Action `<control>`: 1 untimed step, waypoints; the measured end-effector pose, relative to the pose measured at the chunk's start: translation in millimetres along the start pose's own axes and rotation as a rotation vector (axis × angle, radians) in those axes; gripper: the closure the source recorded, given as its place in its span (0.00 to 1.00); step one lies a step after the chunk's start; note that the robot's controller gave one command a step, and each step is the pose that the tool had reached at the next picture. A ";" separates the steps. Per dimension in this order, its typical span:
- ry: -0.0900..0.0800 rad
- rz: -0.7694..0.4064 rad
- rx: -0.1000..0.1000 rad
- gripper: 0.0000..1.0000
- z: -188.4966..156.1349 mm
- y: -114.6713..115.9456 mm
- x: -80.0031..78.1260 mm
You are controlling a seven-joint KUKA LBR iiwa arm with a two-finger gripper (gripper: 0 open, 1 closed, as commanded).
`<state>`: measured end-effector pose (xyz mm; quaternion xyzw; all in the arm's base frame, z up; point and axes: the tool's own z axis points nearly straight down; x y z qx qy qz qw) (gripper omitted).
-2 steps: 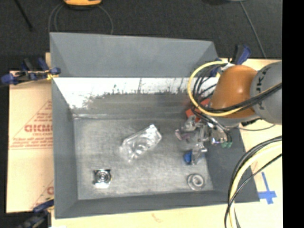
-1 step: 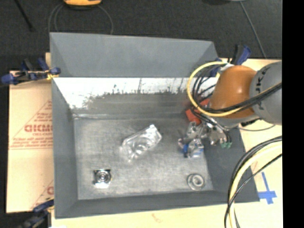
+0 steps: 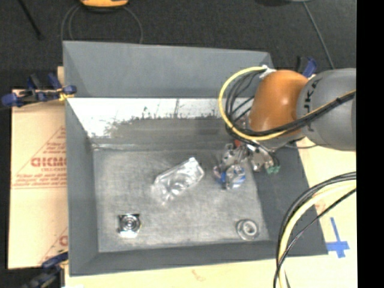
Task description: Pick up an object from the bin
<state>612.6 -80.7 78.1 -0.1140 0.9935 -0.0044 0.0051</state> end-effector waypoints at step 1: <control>-0.005 -0.011 -0.004 1.00 -141.6 13.6 -16.6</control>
Offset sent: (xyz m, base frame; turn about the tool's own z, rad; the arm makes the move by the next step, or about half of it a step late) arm 0.0085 0.0200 0.1350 -0.0107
